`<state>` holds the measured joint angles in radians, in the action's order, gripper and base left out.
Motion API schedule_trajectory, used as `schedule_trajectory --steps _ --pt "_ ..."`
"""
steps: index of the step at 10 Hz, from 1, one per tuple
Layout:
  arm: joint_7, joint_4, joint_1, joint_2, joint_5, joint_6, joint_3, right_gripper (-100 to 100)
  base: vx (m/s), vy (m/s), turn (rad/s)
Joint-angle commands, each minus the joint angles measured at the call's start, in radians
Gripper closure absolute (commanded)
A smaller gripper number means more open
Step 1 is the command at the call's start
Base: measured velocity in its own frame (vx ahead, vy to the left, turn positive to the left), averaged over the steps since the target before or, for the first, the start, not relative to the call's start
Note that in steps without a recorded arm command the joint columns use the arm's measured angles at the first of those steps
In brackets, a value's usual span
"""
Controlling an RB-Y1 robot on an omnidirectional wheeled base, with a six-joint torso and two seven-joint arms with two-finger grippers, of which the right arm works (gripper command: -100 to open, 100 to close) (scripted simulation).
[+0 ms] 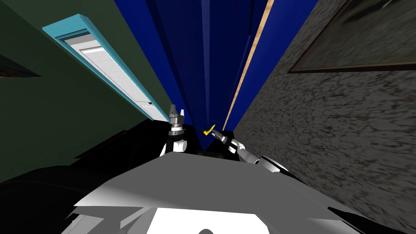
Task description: Push the door open
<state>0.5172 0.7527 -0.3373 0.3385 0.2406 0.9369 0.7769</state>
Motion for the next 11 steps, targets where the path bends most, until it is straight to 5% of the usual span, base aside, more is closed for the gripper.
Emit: schedule_trajectory --steps 1,11 --pt "-0.008 -0.004 0.005 -0.003 -0.009 -0.007 -0.018 -100 -0.008 -0.003 -0.014" --pt "-0.01 -0.005 0.006 -0.004 -0.011 -0.009 -0.022 -100 -0.007 -0.003 -0.012"
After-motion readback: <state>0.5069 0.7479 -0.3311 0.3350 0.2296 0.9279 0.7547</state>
